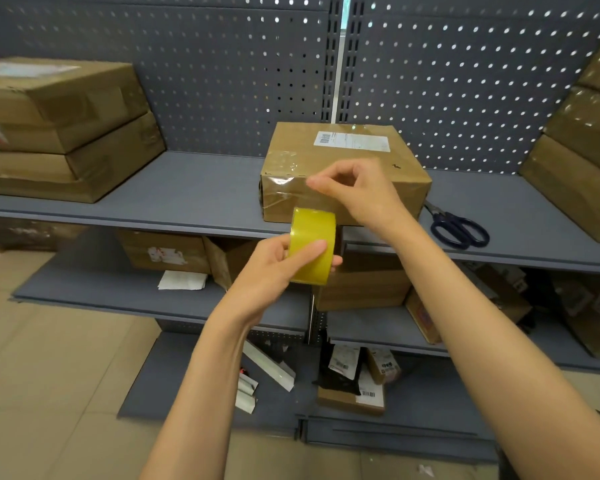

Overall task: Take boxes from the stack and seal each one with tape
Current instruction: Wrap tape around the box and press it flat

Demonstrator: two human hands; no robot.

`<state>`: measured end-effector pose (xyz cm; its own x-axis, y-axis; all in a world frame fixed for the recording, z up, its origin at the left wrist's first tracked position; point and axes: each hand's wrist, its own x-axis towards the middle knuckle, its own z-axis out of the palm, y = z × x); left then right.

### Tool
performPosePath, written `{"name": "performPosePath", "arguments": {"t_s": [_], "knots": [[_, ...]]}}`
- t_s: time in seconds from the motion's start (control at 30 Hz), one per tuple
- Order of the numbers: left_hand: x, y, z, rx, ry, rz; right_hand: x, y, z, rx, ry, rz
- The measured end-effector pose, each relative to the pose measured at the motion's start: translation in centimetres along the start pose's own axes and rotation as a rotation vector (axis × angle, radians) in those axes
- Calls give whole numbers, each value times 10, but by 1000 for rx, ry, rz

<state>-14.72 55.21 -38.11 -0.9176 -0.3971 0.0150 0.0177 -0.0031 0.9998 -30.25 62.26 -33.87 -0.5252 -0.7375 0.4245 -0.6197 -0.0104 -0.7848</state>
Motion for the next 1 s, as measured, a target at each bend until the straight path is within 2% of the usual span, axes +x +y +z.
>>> {"name": "performPosePath", "arguments": {"t_s": [0.13, 0.2, 0.37, 0.53, 0.7, 0.87, 1.0], "knots": [[3, 15, 11, -108, 265, -67, 29, -44, -10, -81, 115, -199], [1, 19, 14, -86, 309, -13, 40, -49, -10, -114, 134, -219], [-20, 17, 17, -139, 215, 36, 44, -22, -13, -101, 157, -93], [-19, 3, 22, -108, 324, -204, 55, -33, 4, -137, 150, -171], [-14, 17, 11, -144, 336, -134, 72, -19, 5, -92, 133, -93], [-5, 27, 7, -194, 345, -154, 88, -8, 16, 1, 76, -17], [3, 27, -1, -173, 331, -187, 96, 8, 22, -38, 62, 46]]}}
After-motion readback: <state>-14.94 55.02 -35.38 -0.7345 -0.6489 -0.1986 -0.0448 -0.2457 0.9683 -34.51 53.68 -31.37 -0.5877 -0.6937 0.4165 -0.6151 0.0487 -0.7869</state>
